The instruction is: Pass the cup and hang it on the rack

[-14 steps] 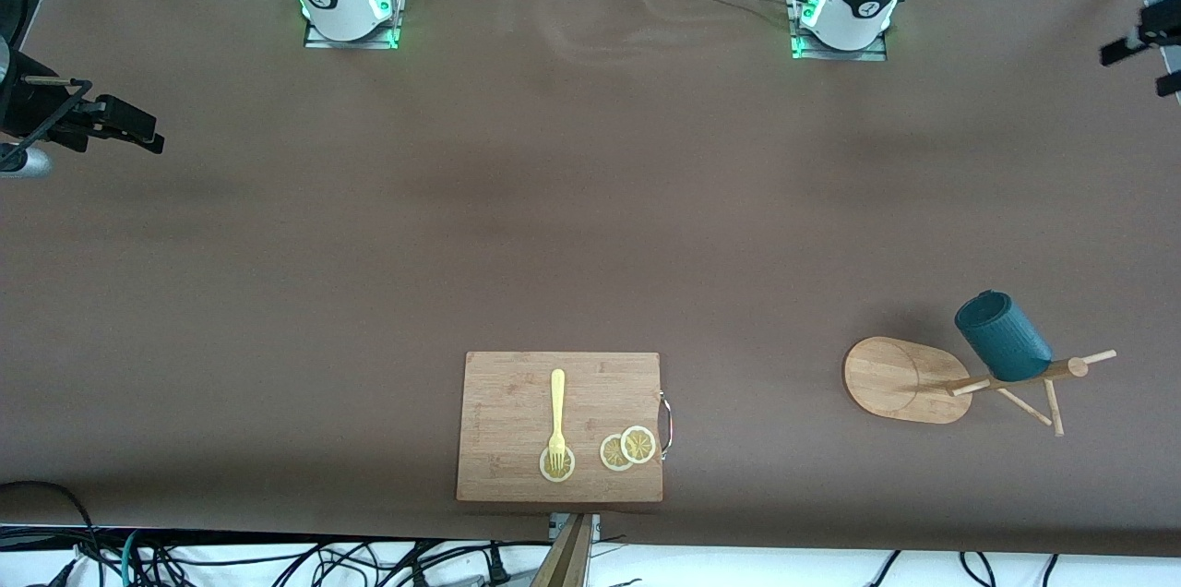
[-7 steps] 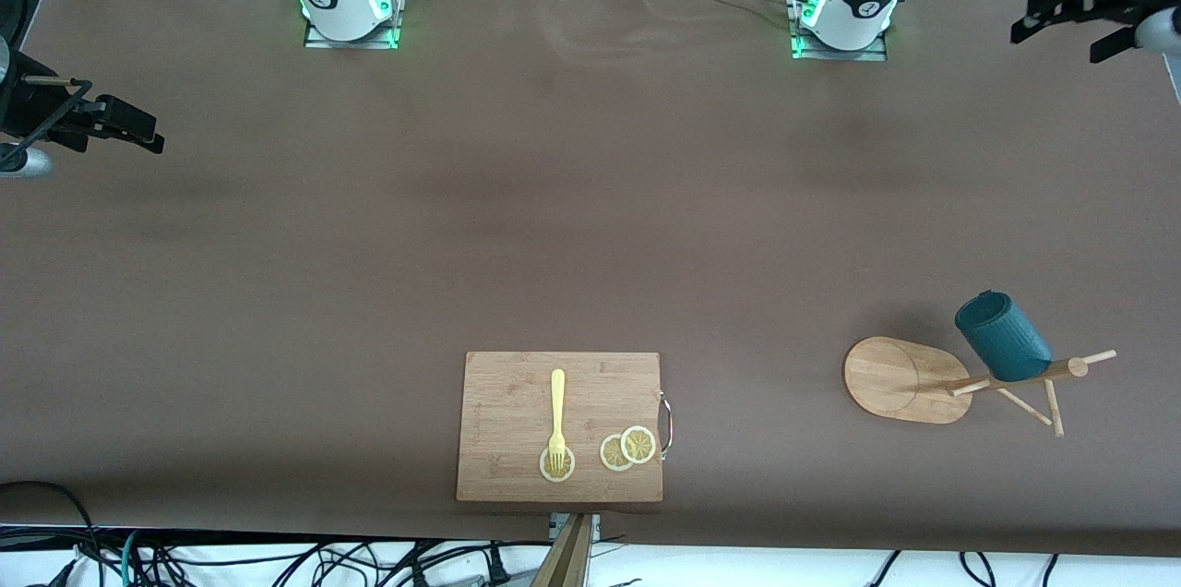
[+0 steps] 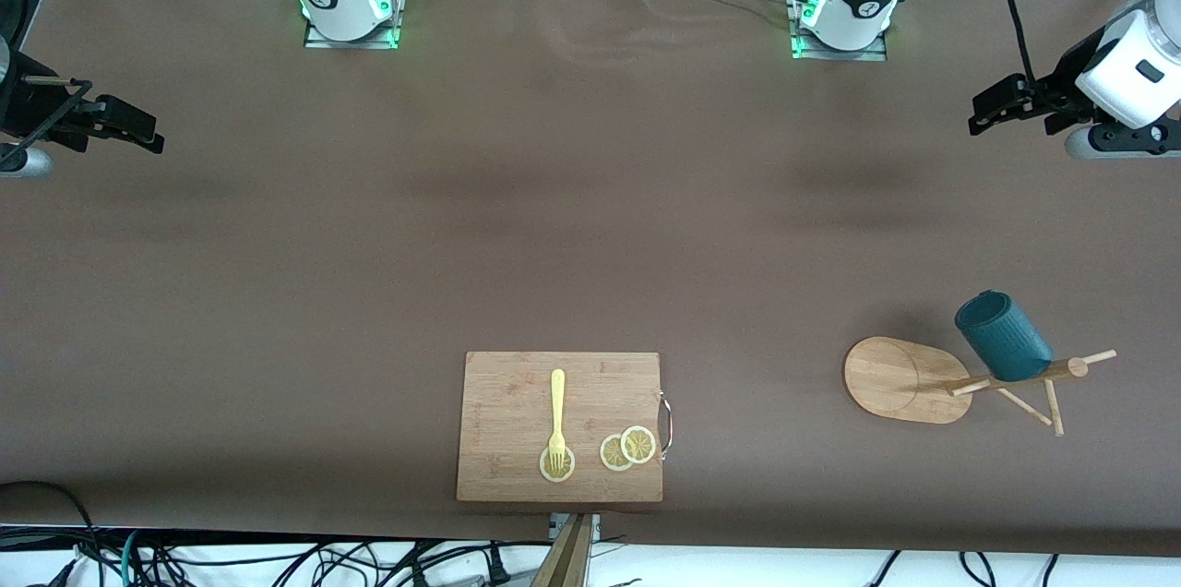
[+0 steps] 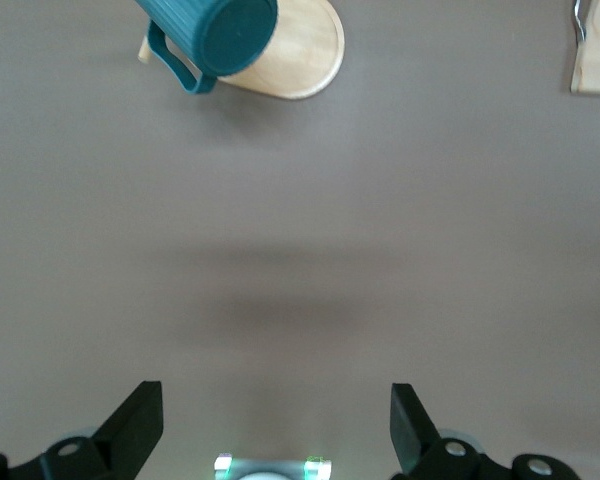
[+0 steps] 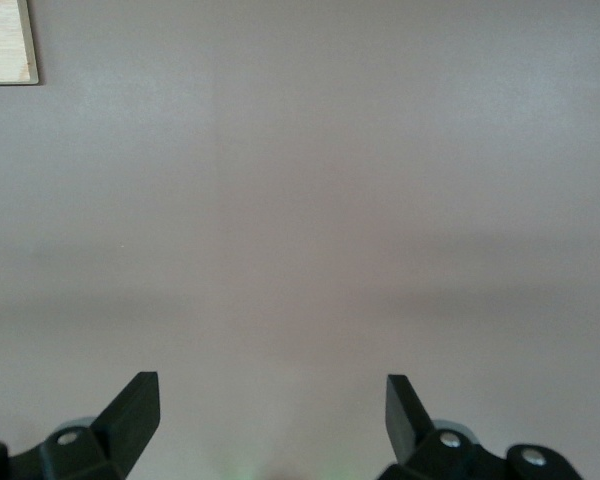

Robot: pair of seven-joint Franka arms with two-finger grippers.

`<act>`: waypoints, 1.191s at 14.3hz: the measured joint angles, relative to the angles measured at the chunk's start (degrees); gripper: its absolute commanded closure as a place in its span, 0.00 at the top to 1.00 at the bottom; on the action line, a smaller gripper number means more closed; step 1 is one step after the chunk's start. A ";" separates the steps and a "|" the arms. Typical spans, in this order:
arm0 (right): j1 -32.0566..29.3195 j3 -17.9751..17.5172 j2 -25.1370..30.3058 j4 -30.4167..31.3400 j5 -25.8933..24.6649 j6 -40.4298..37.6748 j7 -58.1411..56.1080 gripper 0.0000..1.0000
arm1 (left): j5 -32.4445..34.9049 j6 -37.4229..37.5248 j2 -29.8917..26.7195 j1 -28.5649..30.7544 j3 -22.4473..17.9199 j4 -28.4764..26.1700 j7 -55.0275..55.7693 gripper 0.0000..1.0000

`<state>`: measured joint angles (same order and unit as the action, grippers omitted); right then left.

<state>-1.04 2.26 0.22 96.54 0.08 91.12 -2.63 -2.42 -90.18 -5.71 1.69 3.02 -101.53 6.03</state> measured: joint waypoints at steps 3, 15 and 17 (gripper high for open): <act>0.00 0.00 0.00 0.00 0.00 0.00 0.01 1.00 | 0.00 -3.06 -4.04 -1.78 1.33 -4.75 4.83 1.00; 0.00 0.00 0.00 0.00 0.00 0.00 0.01 1.00 | 0.02 4.08 0.95 -1.99 0.88 7.03 7.36 1.00; 0.01 0.00 0.00 0.00 0.00 0.00 0.01 1.00 | 0.03 4.78 1.01 -2.12 -0.82 7.27 7.22 1.00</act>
<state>-1.04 2.26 0.22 96.55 0.08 91.12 -2.62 -2.39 -85.40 -4.70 -0.43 2.20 -94.26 13.25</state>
